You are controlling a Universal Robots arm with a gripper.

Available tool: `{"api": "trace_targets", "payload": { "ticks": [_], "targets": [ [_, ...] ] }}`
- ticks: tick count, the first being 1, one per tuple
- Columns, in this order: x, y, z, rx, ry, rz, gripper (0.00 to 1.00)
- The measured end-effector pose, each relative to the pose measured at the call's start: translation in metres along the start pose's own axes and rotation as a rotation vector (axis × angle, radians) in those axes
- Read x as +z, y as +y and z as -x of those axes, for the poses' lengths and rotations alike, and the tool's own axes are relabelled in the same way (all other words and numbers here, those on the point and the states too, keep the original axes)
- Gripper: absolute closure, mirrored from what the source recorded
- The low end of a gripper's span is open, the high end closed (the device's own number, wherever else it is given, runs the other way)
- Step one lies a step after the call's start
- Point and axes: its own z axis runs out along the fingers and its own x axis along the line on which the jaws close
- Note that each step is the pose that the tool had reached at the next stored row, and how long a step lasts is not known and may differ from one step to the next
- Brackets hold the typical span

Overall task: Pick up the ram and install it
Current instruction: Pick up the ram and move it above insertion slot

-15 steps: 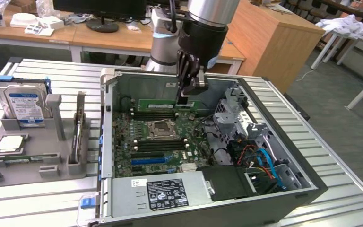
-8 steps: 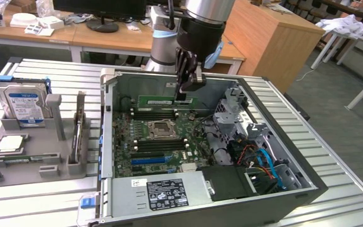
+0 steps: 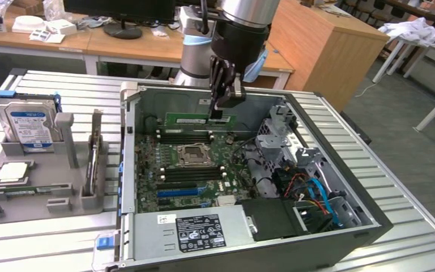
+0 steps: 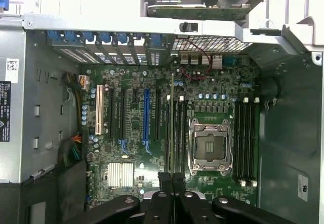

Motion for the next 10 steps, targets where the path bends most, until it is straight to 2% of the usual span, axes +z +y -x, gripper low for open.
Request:
{"api": "trace_targets", "payload": {
  "ticks": [2, 8, 10],
  "targets": [
    [0.0000, -0.0008, 0.000, 0.000, -0.0001, 0.0000, 0.88],
    [-0.0003, -0.0129, 0.000, 0.000, 0.0000, 0.0001, 0.88],
    [-0.0003, -0.0136, 0.000, 0.000, 0.0000, 0.0002, 0.88]
  ]
}}
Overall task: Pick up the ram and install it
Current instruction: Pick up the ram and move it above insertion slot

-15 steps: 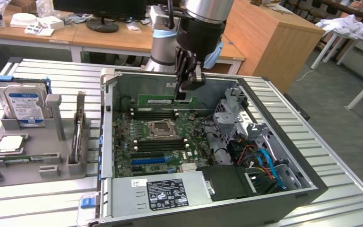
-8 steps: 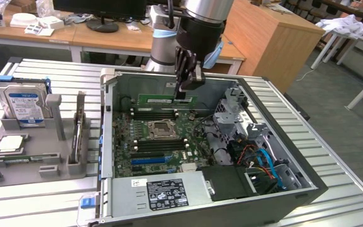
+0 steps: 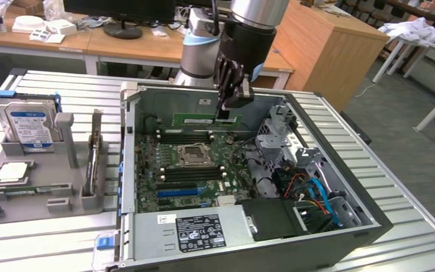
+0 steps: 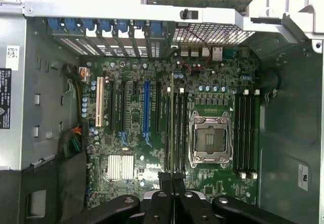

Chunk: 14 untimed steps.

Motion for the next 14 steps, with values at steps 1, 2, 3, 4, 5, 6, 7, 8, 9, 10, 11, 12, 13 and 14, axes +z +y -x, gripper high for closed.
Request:
{"api": "trace_targets", "payload": {
  "ticks": [1, 2, 3, 4, 5, 6, 7, 8, 9, 10, 11, 12, 13, 14],
  "targets": [
    [0.0000, 0.0000, 0.0000, 0.000, 0.0000, -0.0001, 0.88],
    [0.0000, 0.0000, 0.0000, 0.000, 0.0000, 0.0000, 0.88],
    [0.0000, 0.0000, 0.0000, 0.000, 0.0000, 0.0000, 0.88],
    [0.0001, -0.0001, 0.0003, 0.000, -0.0001, 0.0000, 0.88],
    [0.0001, -0.0002, 0.0008, 0.000, 0.0000, -0.0001, 0.88],
    [0.0002, -0.0001, 0.0014, 0.000, 0.0000, -0.0001, 0.88],
    [0.0002, -0.0001, 0.0021, 0.000, 0.0000, -0.0001, 0.88],
    [0.0004, -0.0001, 0.0031, 0.000, -0.0001, -0.0001, 0.88],
    [0.0005, -0.0001, 0.0043, 0.000, -0.0001, -0.0001, 0.88],
    [0.0006, -0.0002, 0.0055, 0.000, 0.0000, -0.0001, 0.88],
    [0.0007, -0.0002, 0.0066, 0.000, -0.0001, -0.0002, 0.88],
    [0.0008, -0.0002, 0.0075, 0.000, -0.0001, -0.0002, 0.88],
    [0.0008, -0.0003, 0.0081, 0.000, -0.0001, -0.0002, 0.88],
    [0.0008, -0.0003, 0.0082, 0.000, 0.0000, -0.0002, 0.88]
  ]
}}
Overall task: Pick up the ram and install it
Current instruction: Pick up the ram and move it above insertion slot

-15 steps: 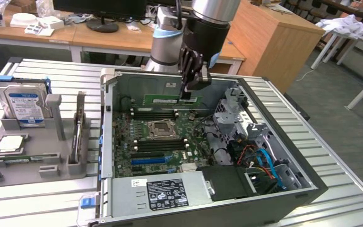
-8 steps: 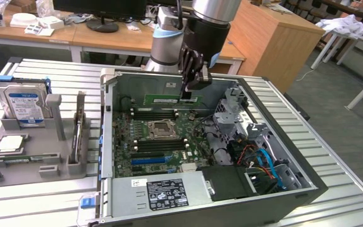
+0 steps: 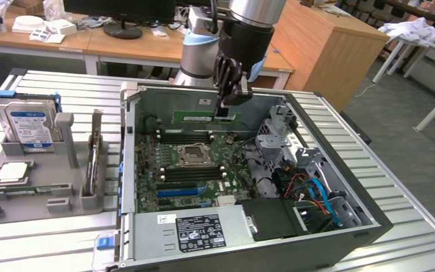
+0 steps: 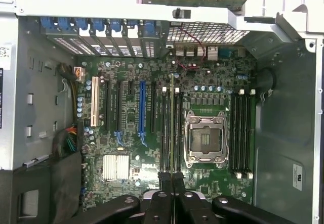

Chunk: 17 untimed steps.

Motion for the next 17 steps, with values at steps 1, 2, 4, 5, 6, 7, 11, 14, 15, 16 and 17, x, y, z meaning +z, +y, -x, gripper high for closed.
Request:
{"api": "trace_targets", "payload": {
  "ticks": [1, 2, 4, 5, 6, 7, 11, 14, 15, 16, 17],
  "targets": [
    [0.0000, 0.0000, 0.000, 0.000, 0.0000, 0.0000, 0.88],
    [0.0000, 0.0000, 0.000, 0.000, -0.0001, 0.0000, 0.88],
    [0.0000, 0.0001, 0.000, 0.000, 0.0000, 0.0000, 0.88],
    [0.0000, 0.0001, 0.000, 0.000, -0.0001, 0.0000, 0.88],
    [0.0000, 0.0001, 0.000, 0.000, 0.0000, 0.0000, 0.88],
    [0.0002, 0.0000, 0.000, 0.000, -0.0002, -0.0001, 0.88],
    [0.0025, 0.0000, 0.000, 0.000, -0.0003, -0.0002, 0.88],
    [0.0070, -0.0001, 0.000, 0.000, -0.0002, -0.0017, 0.88],
    [0.0084, -0.0002, 0.000, 0.000, -0.0002, -0.0019, 0.88],
    [0.0099, -0.0002, 0.000, 0.000, -0.0001, -0.0021, 0.88],
    [0.0113, -0.0002, 0.000, 0.000, -0.0001, -0.0022, 0.88]
  ]
}}
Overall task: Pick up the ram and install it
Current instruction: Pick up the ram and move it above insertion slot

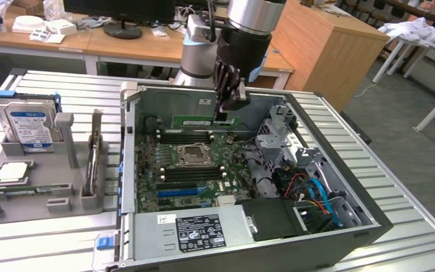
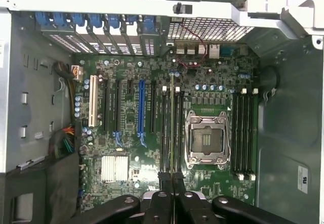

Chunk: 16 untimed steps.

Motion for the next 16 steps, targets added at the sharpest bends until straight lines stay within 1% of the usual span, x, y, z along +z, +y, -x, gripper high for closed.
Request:
{"api": "trace_targets", "payload": {
  "ticks": [16],
  "targets": [
    [0.0234, -0.0005, -0.001, 0.000, -0.0001, -0.0004, 0.88]
  ]
}}
